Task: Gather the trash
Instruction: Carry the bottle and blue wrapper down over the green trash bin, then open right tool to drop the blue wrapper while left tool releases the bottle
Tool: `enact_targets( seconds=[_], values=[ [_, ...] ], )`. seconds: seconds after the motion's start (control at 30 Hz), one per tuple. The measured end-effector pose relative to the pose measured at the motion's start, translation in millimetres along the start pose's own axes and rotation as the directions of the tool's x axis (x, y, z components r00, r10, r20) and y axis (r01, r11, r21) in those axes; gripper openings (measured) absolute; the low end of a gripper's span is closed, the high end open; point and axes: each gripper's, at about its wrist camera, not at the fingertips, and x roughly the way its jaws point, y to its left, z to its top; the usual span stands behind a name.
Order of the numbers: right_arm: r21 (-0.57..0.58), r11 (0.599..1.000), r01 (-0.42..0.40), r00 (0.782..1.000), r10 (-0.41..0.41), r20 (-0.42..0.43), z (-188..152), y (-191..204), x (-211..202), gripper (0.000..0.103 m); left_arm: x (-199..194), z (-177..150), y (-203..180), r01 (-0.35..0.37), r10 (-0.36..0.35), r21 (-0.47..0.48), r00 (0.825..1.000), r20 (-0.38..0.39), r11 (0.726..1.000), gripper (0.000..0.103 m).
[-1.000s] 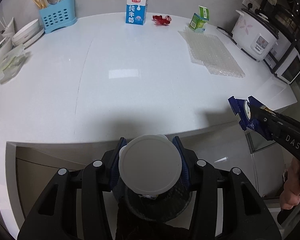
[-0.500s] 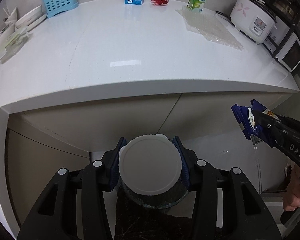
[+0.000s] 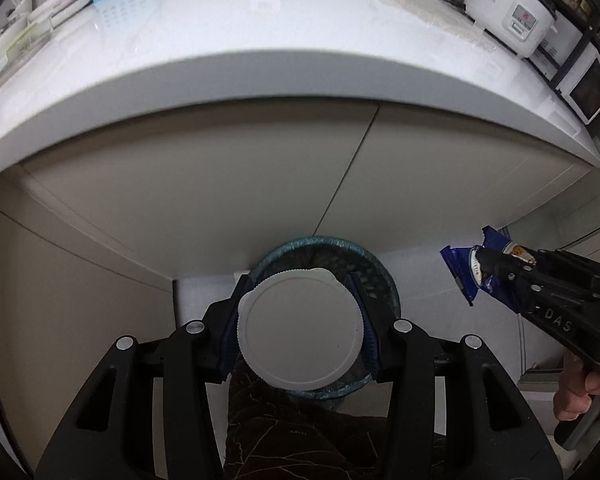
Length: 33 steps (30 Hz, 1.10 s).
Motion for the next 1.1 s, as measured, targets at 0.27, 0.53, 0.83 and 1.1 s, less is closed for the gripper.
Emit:
enact_targets(
  seconds=[0.27,0.53,0.83,1.1],
  values=[
    [-0.042,0.999,-0.005,0.997,0.002,-0.079,-5.8,16.4,33.6,0.028,7.9,-14.4,4.8,0.002,-0.002,0.003,0.999,-0.039,1.000,0.047],
    [-0.092,0.996,0.003,0.989,-0.017,-0.147,-2.8,35.9,64.3,0.034,9.4,-23.8,17.5,-0.008,0.007,-0.024,0.998,-0.066,1.000,0.047],
    [-0.080,0.997,0.007,0.990,-0.019,-0.143,1.5,42.8,69.0,0.072,15.2,-23.3,24.0,-0.016,0.012,-0.048,0.996,-0.086,0.999,0.047],
    [-0.048,0.999,0.009,0.995,-0.013,-0.096,7.6,35.8,55.0,0.084,25.7,-15.3,19.0,-0.008,0.003,-0.045,0.995,-0.098,0.999,0.047]
  ],
)
